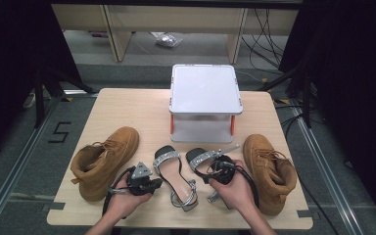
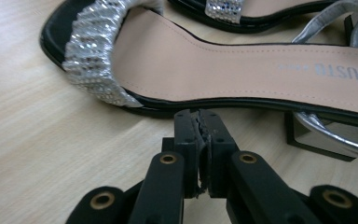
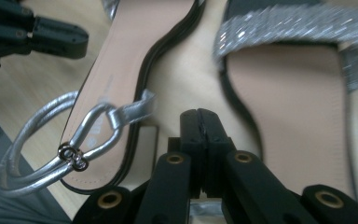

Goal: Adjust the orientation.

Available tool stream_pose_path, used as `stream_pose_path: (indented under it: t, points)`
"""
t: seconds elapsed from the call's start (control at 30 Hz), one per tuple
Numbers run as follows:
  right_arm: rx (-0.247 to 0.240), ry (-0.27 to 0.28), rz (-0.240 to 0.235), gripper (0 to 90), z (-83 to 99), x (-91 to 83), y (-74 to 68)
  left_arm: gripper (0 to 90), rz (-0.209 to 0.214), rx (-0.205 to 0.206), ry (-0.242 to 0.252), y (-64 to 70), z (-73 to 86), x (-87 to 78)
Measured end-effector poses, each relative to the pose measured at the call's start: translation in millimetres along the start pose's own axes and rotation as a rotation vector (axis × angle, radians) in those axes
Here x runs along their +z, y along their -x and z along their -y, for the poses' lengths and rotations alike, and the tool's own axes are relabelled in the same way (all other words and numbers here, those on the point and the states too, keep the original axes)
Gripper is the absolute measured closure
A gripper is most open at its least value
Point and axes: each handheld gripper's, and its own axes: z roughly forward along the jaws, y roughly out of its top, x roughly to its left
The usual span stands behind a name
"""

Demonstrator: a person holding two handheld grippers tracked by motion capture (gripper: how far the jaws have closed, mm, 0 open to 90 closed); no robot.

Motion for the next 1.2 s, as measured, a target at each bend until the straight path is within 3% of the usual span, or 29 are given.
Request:
stream_pose_path:
  t: [0.03,0.17,0.2,0.27,0.33,0.4,0.47,0.53,0.7,0.8,0.87,0.93,1.03,1.1,1.2]
  points:
    - [-0.005,-0.012,-0.009,90.0,0.6,3.0,-1.8,85.6,0.0,0.015,-0.021,-0.1,0.0,1.3]
    - [-0.026,-0.048,-0.028,90.0,3.3,13.9,-9.1,85.6,0.005,0.007,-0.023,3.3,0.0,7.3]
    - [-0.029,-0.057,-0.036,90.0,4.2,17.0,-11.4,85.6,0.005,0.031,-0.048,2.3,-0.8,7.2]
    - [-0.038,-0.065,-0.04,89.7,5.3,20.8,-13.8,85.7,0.006,0.008,-0.03,5.8,-1.0,11.5]
    - [-0.036,-0.078,-0.053,89.4,7.5,24.6,-18.5,85.7,0.016,0.021,-0.047,5.7,-2.4,13.4]
    - [-0.072,-0.065,-0.066,89.9,8.4,26.7,-19.2,86.0,0.008,0.022,-0.05,6.2,-3.7,14.2]
    - [-0.041,-0.076,-0.03,90.0,9.5,24.8,-23.0,86.0,0.02,0.013,-0.055,5.8,-4.0,14.0]
    - [-0.038,-0.07,-0.05,90.0,10.5,24.9,-24.0,86.5,0.01,0.01,-0.057,5.5,-4.5,14.2]
    - [-0.037,-0.066,-0.038,90.0,12.1,24.9,-26.3,88.0,0.003,0.004,-0.075,6.2,-8.3,15.9]
    - [-0.033,-0.075,-0.075,90.0,13.0,26.7,-27.4,88.3,0.004,0.003,-0.071,5.3,-9.3,16.5]
    - [-0.08,-0.051,-0.095,90.0,13.3,30.9,-25.6,88.3,0.0,-0.006,-0.068,3.3,-10.3,17.2]
    - [-0.036,-0.068,-0.101,90.0,13.7,31.3,-30.7,88.3,-0.006,-0.004,-0.08,0.7,-11.4,16.8]
    - [-0.055,-0.055,-0.114,90.0,12.5,33.9,-33.1,88.3,-0.01,-0.005,-0.077,-1.8,-11.7,17.0]
    - [-0.036,-0.059,-0.119,90.0,12.1,34.9,-33.0,88.2,-0.014,-0.018,-0.068,-2.3,-10.9,17.1]
    - [-0.034,-0.06,-0.118,84.1,12.1,35.0,-31.1,86.4,-0.009,-0.012,-0.054,-3.8,-9.4,16.7]
